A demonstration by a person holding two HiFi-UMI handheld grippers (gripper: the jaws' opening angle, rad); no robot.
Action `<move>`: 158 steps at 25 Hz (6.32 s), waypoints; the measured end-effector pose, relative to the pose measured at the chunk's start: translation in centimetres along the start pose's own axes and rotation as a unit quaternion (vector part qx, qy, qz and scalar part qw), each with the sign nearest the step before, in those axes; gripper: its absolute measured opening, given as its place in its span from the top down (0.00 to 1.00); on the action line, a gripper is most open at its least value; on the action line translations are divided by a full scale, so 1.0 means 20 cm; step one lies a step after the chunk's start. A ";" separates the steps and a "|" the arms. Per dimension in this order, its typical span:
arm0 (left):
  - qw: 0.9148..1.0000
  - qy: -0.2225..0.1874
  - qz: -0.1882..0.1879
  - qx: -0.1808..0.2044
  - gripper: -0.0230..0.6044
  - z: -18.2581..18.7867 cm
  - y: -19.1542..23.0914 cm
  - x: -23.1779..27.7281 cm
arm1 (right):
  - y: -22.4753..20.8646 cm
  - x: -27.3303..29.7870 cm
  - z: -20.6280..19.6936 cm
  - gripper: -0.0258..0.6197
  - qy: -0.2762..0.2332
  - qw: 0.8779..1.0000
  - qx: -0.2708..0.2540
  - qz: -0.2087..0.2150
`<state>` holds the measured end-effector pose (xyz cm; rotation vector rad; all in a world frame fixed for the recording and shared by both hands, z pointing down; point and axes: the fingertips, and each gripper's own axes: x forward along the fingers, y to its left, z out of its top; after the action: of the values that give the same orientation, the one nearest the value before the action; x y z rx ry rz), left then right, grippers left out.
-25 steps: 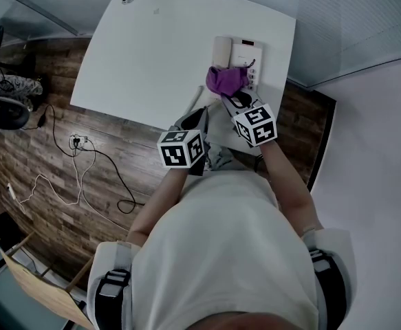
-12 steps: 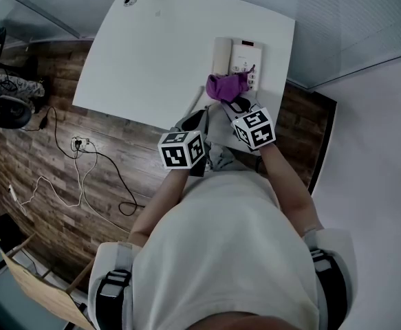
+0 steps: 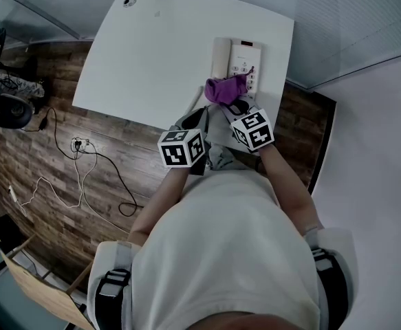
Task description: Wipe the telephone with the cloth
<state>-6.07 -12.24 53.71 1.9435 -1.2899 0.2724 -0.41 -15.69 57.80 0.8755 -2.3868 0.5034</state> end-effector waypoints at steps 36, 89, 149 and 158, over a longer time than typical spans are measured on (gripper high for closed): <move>0.999 -0.016 -0.001 0.033 0.91 0.33 -0.01 0.28 | -0.13 -0.18 0.46 0.80 -0.106 0.993 0.045 0.010; 0.996 0.005 0.063 0.068 0.61 0.43 0.01 0.72 | -0.45 -0.15 0.41 0.80 -0.121 0.987 0.091 -0.053; 0.959 -0.139 -0.210 -0.127 0.61 0.28 -0.18 -0.12 | -0.02 -0.44 0.45 0.80 -0.159 0.985 0.026 -0.066; 0.947 -0.152 -0.252 -0.129 0.61 0.24 -0.25 -0.25 | 0.08 -0.50 0.44 0.80 -0.164 0.984 0.011 -0.065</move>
<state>-5.17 -11.27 45.29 2.0531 -0.9033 -0.4462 1.83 -14.31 44.56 1.1940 -2.5967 0.3553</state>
